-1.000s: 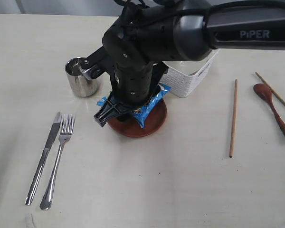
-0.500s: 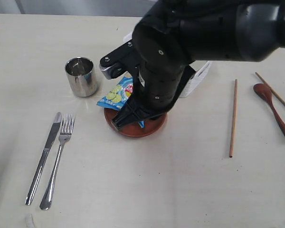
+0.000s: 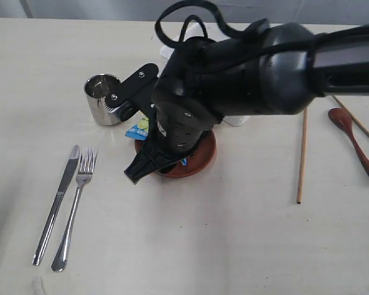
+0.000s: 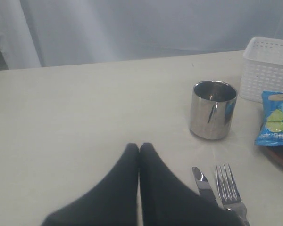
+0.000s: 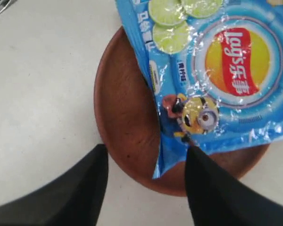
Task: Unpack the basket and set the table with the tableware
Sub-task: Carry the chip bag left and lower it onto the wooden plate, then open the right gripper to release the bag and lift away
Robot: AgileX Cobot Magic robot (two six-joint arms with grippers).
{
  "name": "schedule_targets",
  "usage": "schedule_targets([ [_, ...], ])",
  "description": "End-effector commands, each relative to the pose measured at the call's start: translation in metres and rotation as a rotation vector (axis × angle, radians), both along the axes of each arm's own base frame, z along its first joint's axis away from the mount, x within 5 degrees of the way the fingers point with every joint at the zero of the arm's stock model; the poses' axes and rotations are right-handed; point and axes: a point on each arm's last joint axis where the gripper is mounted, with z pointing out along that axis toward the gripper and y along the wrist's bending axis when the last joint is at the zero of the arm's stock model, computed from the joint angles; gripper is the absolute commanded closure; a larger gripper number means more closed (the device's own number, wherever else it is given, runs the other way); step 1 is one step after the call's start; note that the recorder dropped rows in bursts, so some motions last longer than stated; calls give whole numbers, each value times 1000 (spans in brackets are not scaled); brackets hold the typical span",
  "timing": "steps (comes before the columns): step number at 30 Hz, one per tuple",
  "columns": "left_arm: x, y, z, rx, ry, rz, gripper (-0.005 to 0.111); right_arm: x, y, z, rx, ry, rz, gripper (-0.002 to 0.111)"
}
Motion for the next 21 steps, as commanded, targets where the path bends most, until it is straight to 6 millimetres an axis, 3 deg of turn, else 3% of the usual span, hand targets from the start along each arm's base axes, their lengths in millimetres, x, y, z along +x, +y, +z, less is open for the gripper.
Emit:
schedule_targets([
  [1,0,0,0,-4,-8,-6,107,11,9,-16,-86,-26,9,60],
  [6,0,0,0,-4,-8,-6,107,26,7,-24,-217,-129,-33,61],
  [8,0,0,0,-4,-8,-6,107,26,6,-26,-228,-129,-30,68],
  [14,0,0,0,-4,-8,-6,107,25,7,-28,-233,-125,-22,108],
  [21,0,0,0,-4,-8,-6,107,12,6,-9,-280,-132,-4,109],
])
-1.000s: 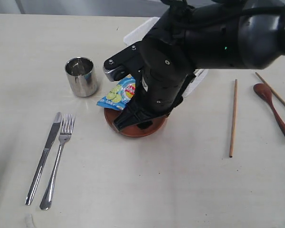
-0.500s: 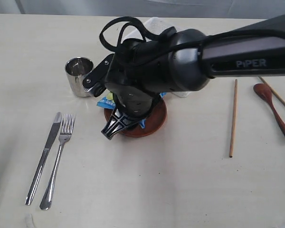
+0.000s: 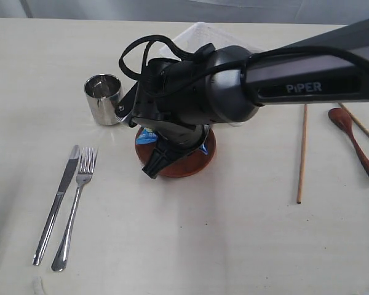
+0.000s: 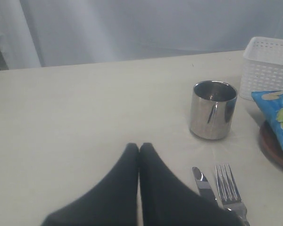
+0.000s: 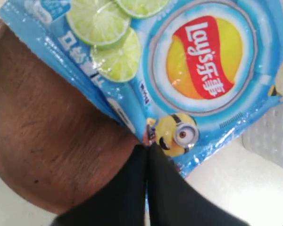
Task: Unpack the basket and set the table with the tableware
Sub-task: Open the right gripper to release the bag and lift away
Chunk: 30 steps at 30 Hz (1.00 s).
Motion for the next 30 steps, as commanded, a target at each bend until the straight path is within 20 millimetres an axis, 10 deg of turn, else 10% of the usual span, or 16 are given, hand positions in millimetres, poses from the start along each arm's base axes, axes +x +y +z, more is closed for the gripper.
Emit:
schedule_targets([
  [1,0,0,0,-4,-8,-6,107,-12,1,22,-19,-19,24,109],
  [22,0,0,0,-4,-8,-6,107,-28,4,8,-97,89,111,108],
  [30,0,0,0,-4,-8,-6,107,-30,5,7,-92,119,122,68],
])
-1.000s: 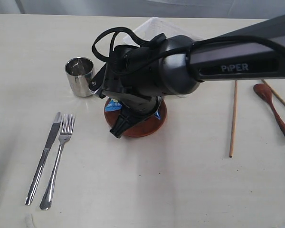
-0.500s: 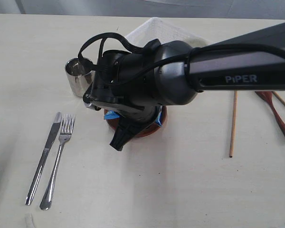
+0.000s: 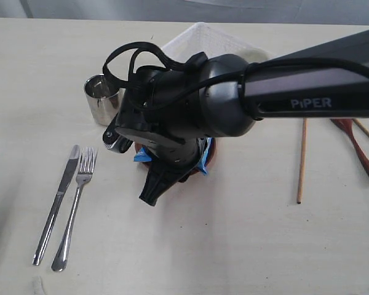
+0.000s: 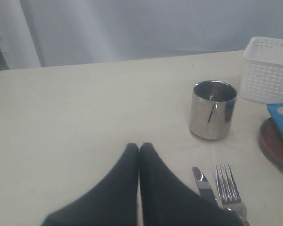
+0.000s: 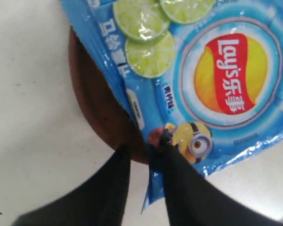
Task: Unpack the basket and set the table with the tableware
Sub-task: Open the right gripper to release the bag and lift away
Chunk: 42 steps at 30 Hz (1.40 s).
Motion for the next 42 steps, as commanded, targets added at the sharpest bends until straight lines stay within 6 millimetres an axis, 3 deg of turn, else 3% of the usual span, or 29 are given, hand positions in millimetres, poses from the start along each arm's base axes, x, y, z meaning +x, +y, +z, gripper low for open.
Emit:
schedule_targets([
  [1,0,0,0,-4,-8,-6,107,0,-3,3,-31,2,-1,67],
  [6,0,0,0,-4,-8,-6,107,-1,-3,23,1,5,-8,67],
  [8,0,0,0,-4,-8,-6,107,-8,-2,46,95,34,-42,67],
  [9,0,0,0,-4,-8,-6,107,-20,-8,60,133,119,-42,68],
  [10,0,0,0,-4,-8,-6,107,-26,-12,64,142,150,-25,71],
  [11,0,0,0,-4,-8,-6,107,-36,-24,68,170,173,-12,83],
  [12,0,0,0,-4,-8,-6,107,-39,-28,68,189,166,-9,92],
  [13,0,0,0,-4,-8,-6,107,-48,-41,63,222,164,1,108],
  [17,0,0,0,-4,-8,-6,107,-68,-53,18,299,260,36,109],
  [24,0,0,0,-4,-8,-6,107,-36,-11,-27,261,204,83,109],
  [28,0,0,0,-4,-8,-6,107,-25,-5,-45,161,180,114,109],
  [31,0,0,0,-4,-8,-6,107,-3,-13,-51,149,171,41,109],
  [37,0,0,0,-4,-8,-6,107,37,-25,-40,231,111,-34,109],
  [42,0,0,0,-4,-8,-6,107,55,-31,-35,276,78,-75,109],
])
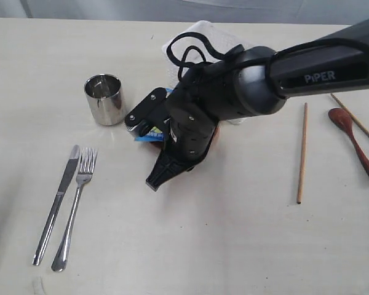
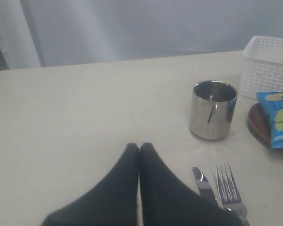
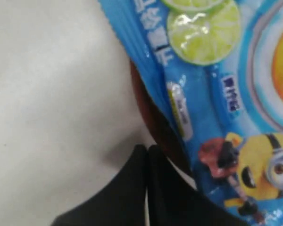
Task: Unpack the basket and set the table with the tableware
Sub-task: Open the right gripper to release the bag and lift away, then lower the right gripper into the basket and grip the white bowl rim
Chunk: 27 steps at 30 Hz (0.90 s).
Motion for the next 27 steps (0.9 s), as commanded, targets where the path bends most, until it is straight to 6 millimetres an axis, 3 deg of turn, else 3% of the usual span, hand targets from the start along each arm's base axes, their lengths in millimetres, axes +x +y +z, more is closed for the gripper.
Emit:
schedule_targets([
  [1,0,0,0,-4,-8,-6,107,17,-8,2,14,-21,-35,109],
  [5,0,0,0,-4,-8,-6,107,22,-12,6,-6,-10,-61,109],
  [8,0,0,0,-4,-8,-6,107,15,-9,13,-25,9,-2,109],
  [13,0,0,0,-4,-8,-6,107,2,-11,44,-30,9,36,109],
  [16,0,0,0,-4,-8,-6,107,10,-27,69,10,-24,-43,109],
  [22,0,0,0,-4,-8,-6,107,39,-81,105,79,-74,-287,108],
  [24,0,0,0,-4,-8,-6,107,47,-99,114,104,-94,-364,99],
  [27,0,0,0,-4,-8,-6,107,60,-118,124,129,-128,-430,75],
])
